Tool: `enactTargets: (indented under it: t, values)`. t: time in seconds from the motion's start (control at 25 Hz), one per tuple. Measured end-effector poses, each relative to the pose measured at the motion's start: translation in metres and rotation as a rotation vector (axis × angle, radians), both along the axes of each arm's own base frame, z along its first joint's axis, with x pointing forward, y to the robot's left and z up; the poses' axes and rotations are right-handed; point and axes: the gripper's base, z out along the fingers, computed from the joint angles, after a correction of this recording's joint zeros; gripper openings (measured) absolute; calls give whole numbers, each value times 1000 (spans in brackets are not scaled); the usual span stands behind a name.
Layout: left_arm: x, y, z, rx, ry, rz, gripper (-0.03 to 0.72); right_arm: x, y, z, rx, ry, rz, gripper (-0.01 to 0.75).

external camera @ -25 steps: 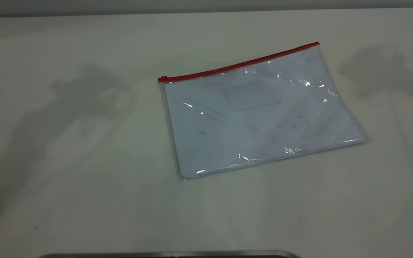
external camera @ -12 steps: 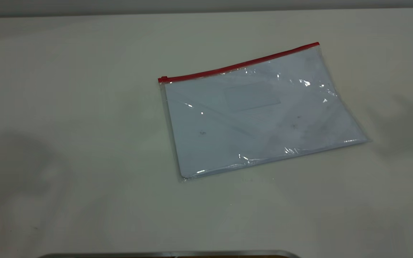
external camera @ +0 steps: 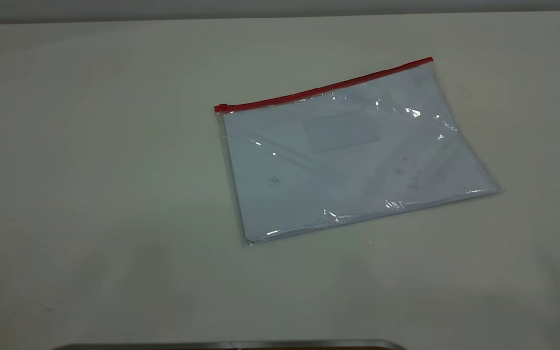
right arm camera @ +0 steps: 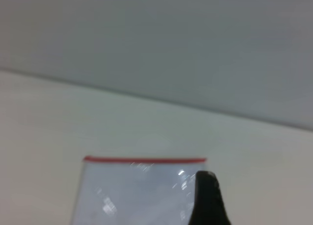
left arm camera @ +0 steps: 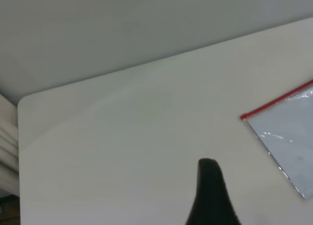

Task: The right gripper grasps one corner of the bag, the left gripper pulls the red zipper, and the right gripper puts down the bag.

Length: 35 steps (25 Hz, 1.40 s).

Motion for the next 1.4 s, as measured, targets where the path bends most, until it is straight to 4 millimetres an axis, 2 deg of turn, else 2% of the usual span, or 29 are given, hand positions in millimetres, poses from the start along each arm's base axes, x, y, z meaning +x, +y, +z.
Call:
enactTargets:
  t: [0.16, 0.32, 0.6, 0.8, 1.0, 1.24, 1.4]
  values:
    - [-40, 9, -28, -6, -12, 3, 585, -36, 11, -27, 7, -8, 74, 575]
    - [-65, 14, -65, -2, 12, 3, 584, -69, 17, -59, 0, -9, 101, 575]
    - [-85, 18, -139, 16, 106, 6, 584, -116, 22, -122, -23, -17, 94, 575]
    - [-87, 19, -184, 13, 198, 24, 582, -143, 25, -153, -62, -76, 86, 575]
    - [-85, 18, -211, 13, 280, 42, 582, -152, 17, -180, -153, -76, 13, 575]
    - [-84, 18, -213, -10, 287, 66, 582, -138, 10, -222, -186, 43, -19, 575]
    - [-84, 18, -213, -20, 288, 76, 582, -127, 5, -240, -200, 84, -45, 575]
